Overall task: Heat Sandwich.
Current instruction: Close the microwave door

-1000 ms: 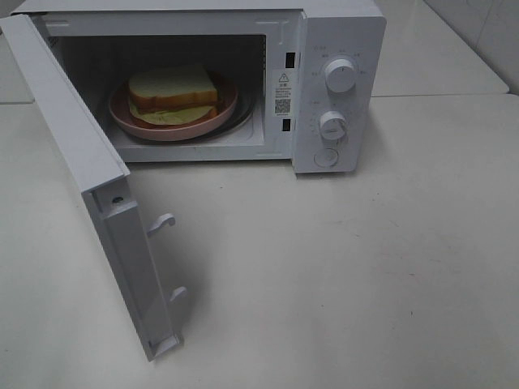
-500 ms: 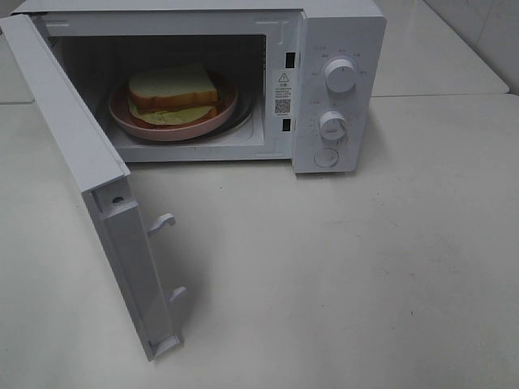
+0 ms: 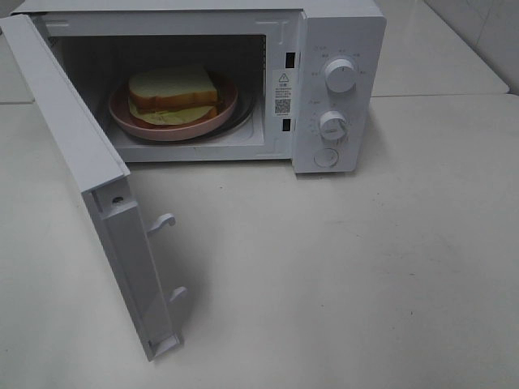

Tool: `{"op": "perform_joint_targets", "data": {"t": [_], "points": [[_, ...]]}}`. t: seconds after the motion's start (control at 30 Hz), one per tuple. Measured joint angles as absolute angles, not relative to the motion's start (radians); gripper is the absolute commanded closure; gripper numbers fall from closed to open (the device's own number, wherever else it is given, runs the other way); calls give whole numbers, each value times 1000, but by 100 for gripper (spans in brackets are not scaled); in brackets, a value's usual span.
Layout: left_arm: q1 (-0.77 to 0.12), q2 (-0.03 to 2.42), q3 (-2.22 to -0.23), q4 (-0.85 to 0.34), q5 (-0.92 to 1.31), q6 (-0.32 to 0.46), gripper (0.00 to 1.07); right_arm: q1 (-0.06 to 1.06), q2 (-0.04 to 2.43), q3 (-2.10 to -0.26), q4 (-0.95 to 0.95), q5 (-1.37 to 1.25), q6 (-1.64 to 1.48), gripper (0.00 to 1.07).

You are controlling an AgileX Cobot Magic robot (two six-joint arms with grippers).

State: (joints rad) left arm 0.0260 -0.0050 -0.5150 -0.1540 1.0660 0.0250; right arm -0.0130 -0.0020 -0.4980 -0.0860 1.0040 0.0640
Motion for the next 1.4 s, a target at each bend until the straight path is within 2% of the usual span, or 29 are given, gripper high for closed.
{"op": "perform_joint_targets", "data": {"t": [0.43,0.57,0.63,0.67,0.7,0.83,0.87,0.9,0.93,0.97,1.0,1.1,1.3,1.4], "points": [[26,6,-518,-154,1065,25,10,-13,-2,-498,-86,1004,64,32],[26,61,-537,-151,1022,25,16,-13,-2,-498,-86,1004,64,32],[26,99,-538,-146,989,28,24,-13,-2,-498,-86,1004,64,32],[26,140,-538,-145,958,28,33,-13,-2,-498,-86,1004,64,32],[26,140,-538,-145,958,28,33,-13,-2,-498,-86,1004,64,32],[26,247,-536,-140,859,28,59,-13,-2,-498,-86,1004,64,32],[26,247,-536,-140,859,28,59,-13,-2,-498,-86,1004,64,32],[26,270,-533,-139,836,28,63,-13,-2,-498,-86,1004,64,32],[26,315,-522,-137,785,28,70,-13,-2,-498,-86,1004,64,32],[26,338,-515,-136,761,28,83,-13,-2,-498,-86,1004,64,32],[26,338,-515,-136,761,28,83,-13,-2,-498,-86,1004,64,32],[26,420,-469,-131,625,34,107,-13,-2,-498,-86,1004,64,32],[26,527,-393,-131,404,92,107,-13,-2,-498,-86,1004,64,32],[26,613,-328,-132,213,141,107,-13,-2,-498,-86,1004,64,32]]}}
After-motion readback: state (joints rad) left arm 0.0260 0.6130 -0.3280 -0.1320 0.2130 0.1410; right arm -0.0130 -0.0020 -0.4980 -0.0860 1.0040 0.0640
